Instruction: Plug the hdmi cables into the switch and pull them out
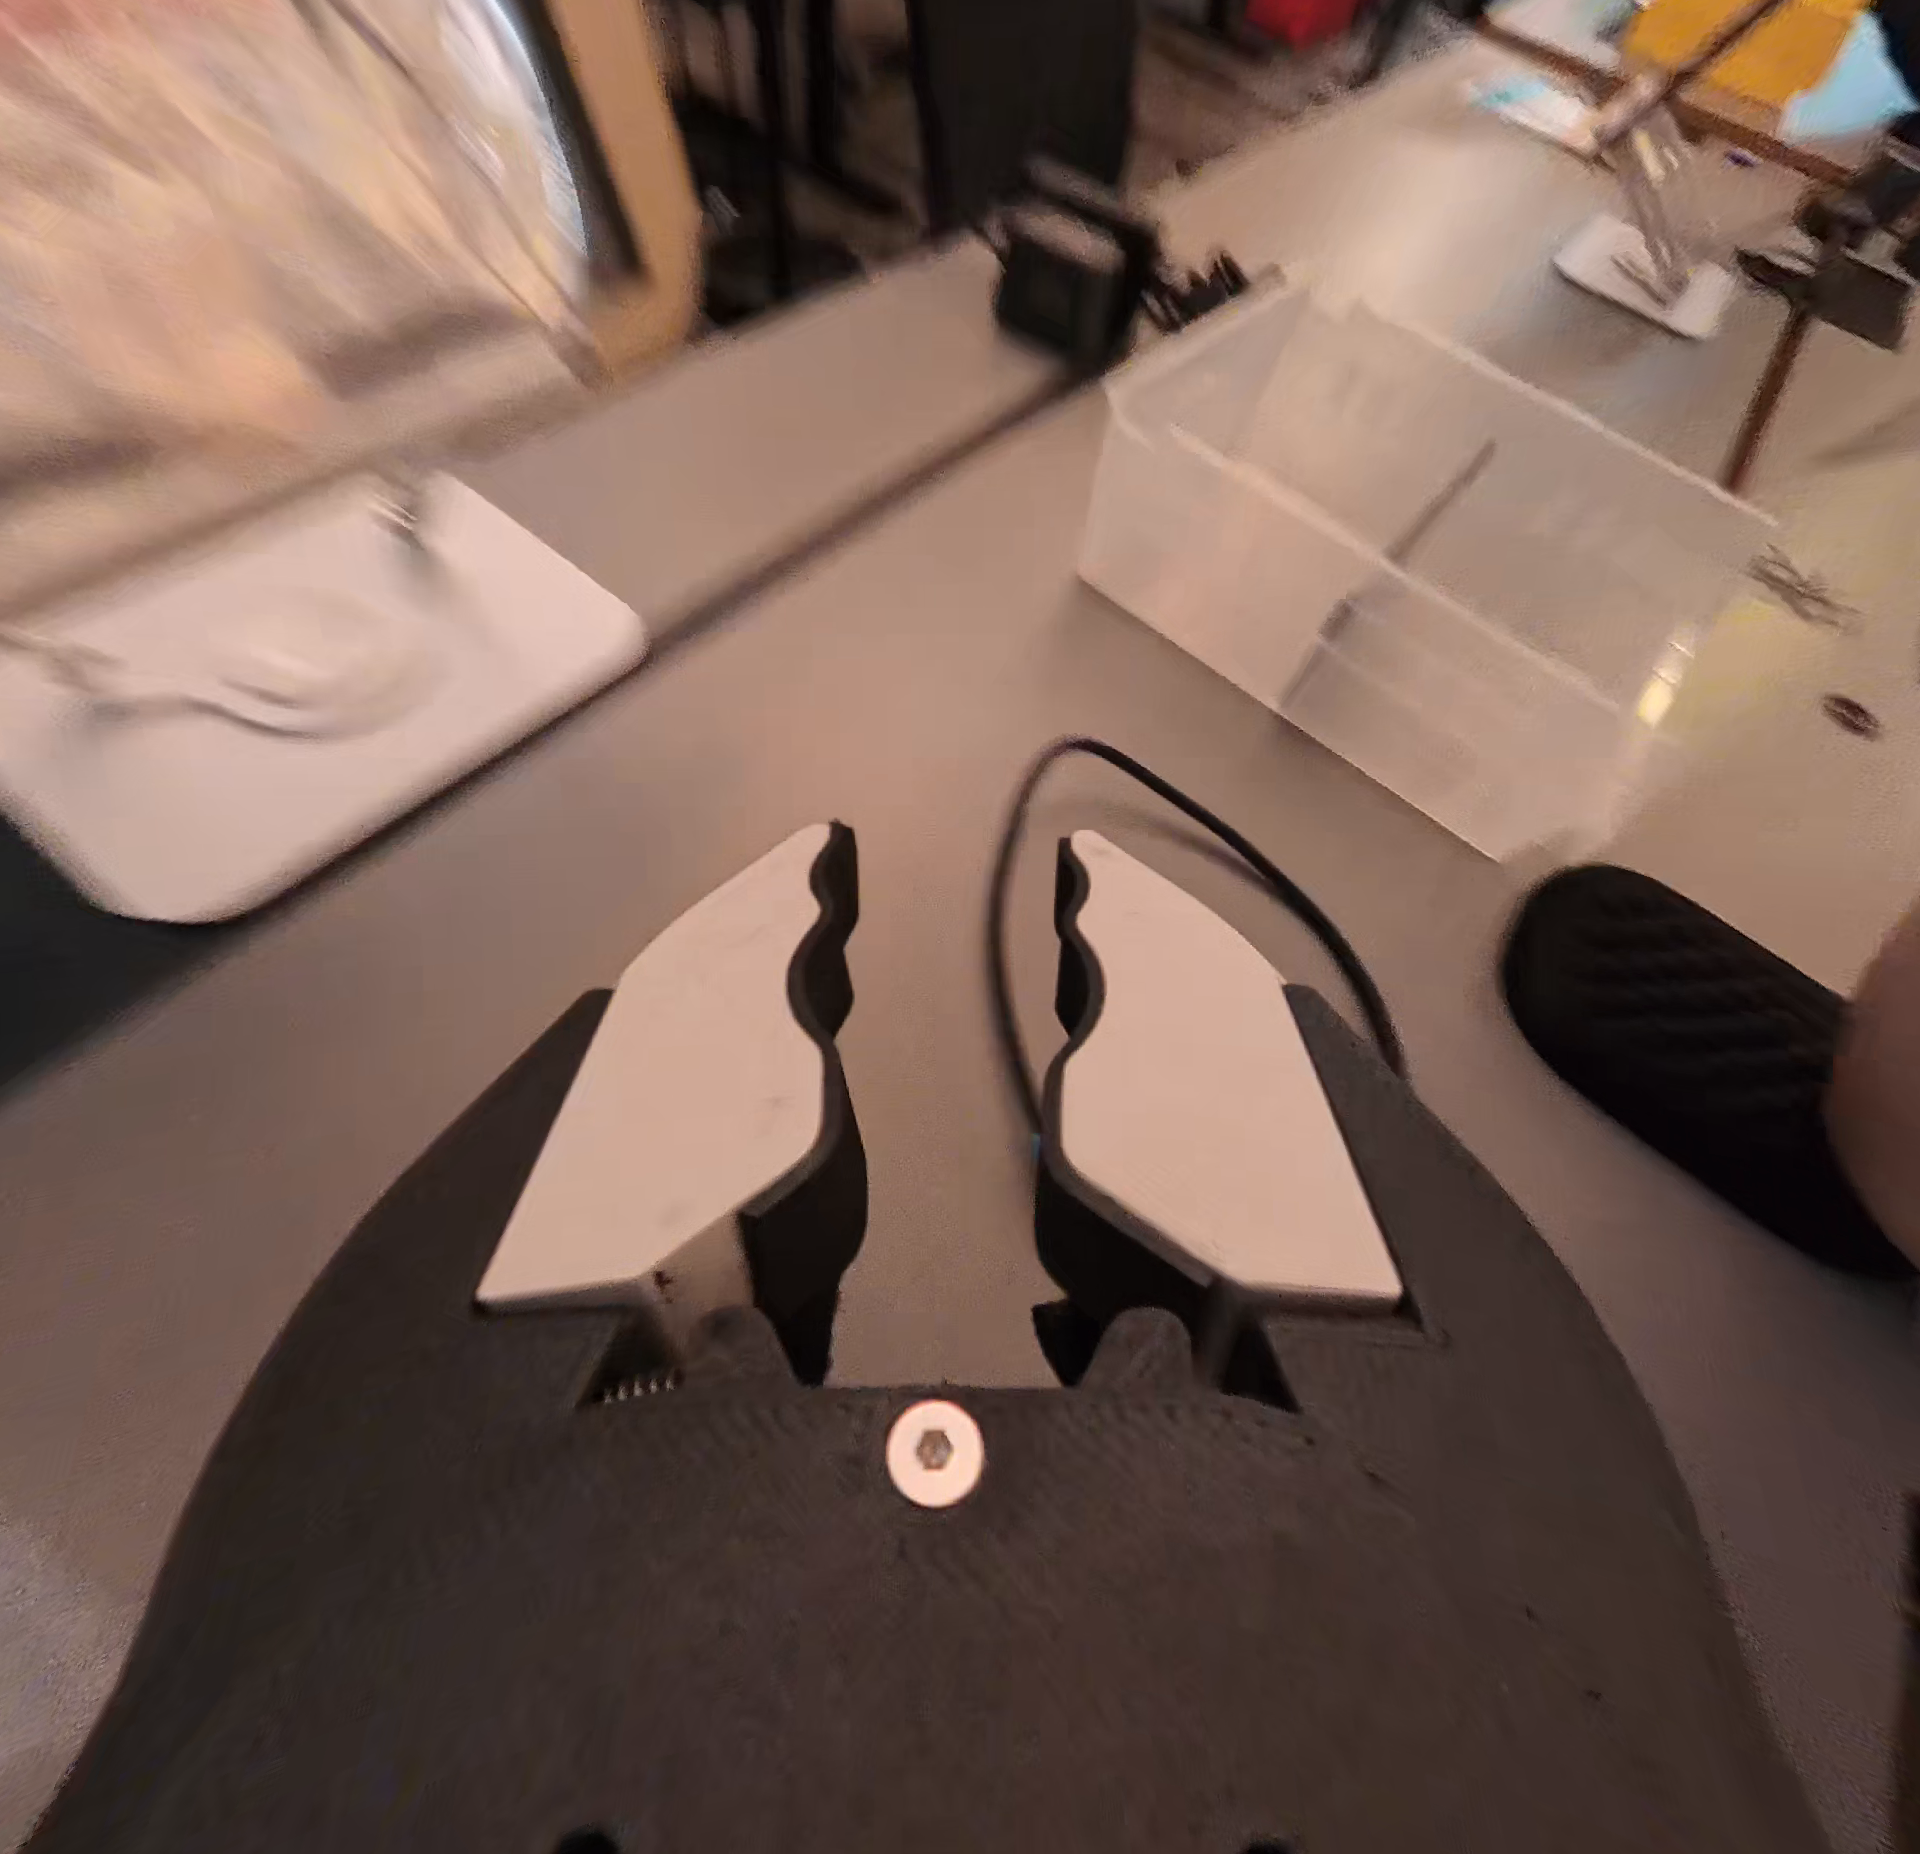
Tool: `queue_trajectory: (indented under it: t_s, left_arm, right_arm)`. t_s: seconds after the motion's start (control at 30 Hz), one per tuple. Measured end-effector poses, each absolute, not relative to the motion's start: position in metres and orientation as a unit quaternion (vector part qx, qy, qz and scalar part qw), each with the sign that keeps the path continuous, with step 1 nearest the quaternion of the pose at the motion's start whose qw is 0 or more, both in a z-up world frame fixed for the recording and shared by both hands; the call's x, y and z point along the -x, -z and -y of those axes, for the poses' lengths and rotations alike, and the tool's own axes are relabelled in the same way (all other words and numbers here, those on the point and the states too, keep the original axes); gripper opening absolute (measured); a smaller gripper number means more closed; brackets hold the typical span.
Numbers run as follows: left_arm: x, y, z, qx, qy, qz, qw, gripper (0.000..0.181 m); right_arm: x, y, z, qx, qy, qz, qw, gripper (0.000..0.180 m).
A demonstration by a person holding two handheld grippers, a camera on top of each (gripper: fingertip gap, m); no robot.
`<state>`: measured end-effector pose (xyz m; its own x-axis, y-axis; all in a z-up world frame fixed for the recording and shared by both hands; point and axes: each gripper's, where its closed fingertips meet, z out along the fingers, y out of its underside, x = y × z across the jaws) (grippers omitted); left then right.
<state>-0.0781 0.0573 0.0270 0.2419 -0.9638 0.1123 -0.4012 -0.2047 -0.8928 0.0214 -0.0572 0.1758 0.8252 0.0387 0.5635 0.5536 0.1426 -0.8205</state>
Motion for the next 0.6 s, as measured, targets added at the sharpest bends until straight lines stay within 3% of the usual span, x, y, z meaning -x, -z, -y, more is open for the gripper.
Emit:
queue_trajectory:
  t_s: [0.03,0.17,0.3,0.5,0.6]
  left_arm:
    - [0.097,-0.052,-0.07,0.676,0.347,-0.485,0.432,0.037]
    - [0.202,-0.12,-0.125,0.646,0.243,-0.409,0.597,0.042]
    - [0.304,-0.126,-0.17,0.618,0.125,-0.382,0.676,0.038]
    - [0.358,-0.041,-0.185,0.72,0.118,-0.443,0.521,0.061]
    - [0.364,-0.014,-0.178,0.739,0.106,-0.474,0.466,0.055]
  right_arm:
    - [-0.022,-0.176,0.058,0.629,0.179,0.236,0.719,0.046]
    - [-0.023,-0.174,0.057,0.629,0.18,0.236,0.718,0.046]
    - [-0.025,-0.169,0.052,0.635,0.178,0.238,0.713,0.046]
    - [-0.028,-0.157,0.043,0.65,0.182,0.243,0.697,0.046]
    - [-0.027,-0.153,0.04,0.655,0.182,0.248,0.69,0.046]
